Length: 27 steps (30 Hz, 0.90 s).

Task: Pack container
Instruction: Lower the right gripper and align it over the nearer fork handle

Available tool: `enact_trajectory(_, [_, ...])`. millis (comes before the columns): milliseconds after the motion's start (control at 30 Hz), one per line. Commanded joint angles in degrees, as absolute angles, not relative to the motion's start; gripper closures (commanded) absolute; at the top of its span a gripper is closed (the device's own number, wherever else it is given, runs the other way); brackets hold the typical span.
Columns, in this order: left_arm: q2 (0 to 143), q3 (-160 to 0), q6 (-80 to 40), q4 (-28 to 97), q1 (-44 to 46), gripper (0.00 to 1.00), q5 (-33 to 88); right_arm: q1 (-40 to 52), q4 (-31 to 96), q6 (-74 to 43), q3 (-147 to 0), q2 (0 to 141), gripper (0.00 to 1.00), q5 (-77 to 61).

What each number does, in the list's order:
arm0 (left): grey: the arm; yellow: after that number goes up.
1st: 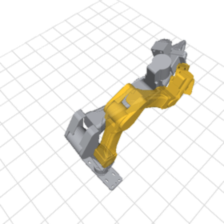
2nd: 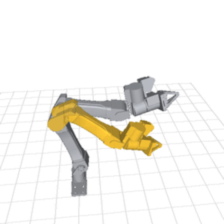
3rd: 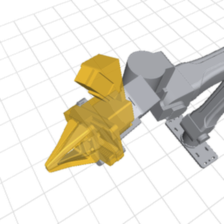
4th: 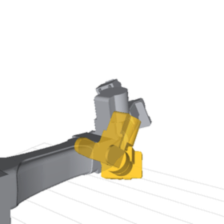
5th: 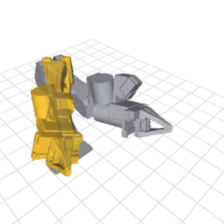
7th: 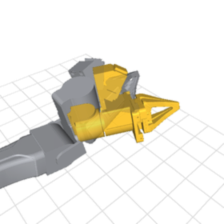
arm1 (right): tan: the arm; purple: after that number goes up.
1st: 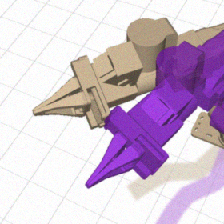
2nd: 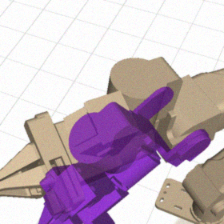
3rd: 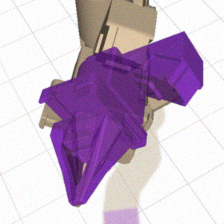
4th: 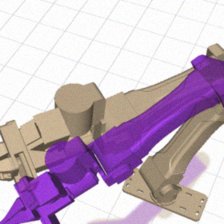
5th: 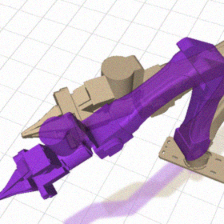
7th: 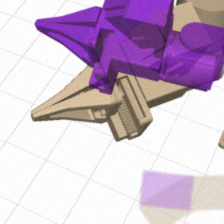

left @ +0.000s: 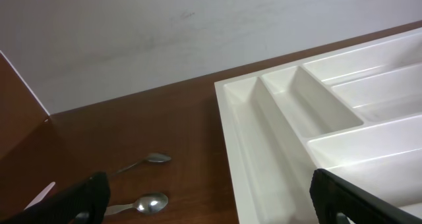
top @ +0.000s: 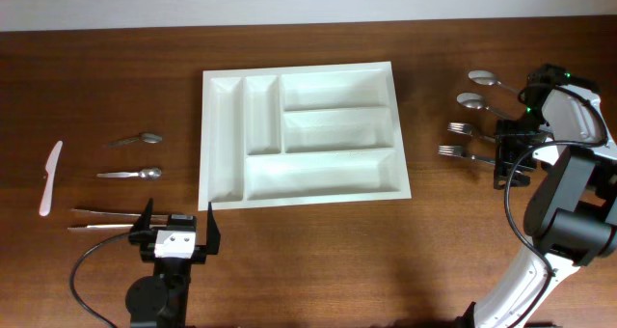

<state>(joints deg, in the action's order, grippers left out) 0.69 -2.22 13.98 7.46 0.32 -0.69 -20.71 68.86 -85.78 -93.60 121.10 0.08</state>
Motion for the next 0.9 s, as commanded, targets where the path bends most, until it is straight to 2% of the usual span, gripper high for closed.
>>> enact_trajectory(0, [0.3,-1.8,14.7,7.3,0.1,0.01,-0.9,-21.0,68.8,-85.8,-94.2,121.4,0.01,0.8])
enact_trajectory(867, [0.3,-1.8,14.7,7.3,0.1,0.01,-0.9,-21.0,69.6,-85.8,-93.9,121.5,0.01,3.8])
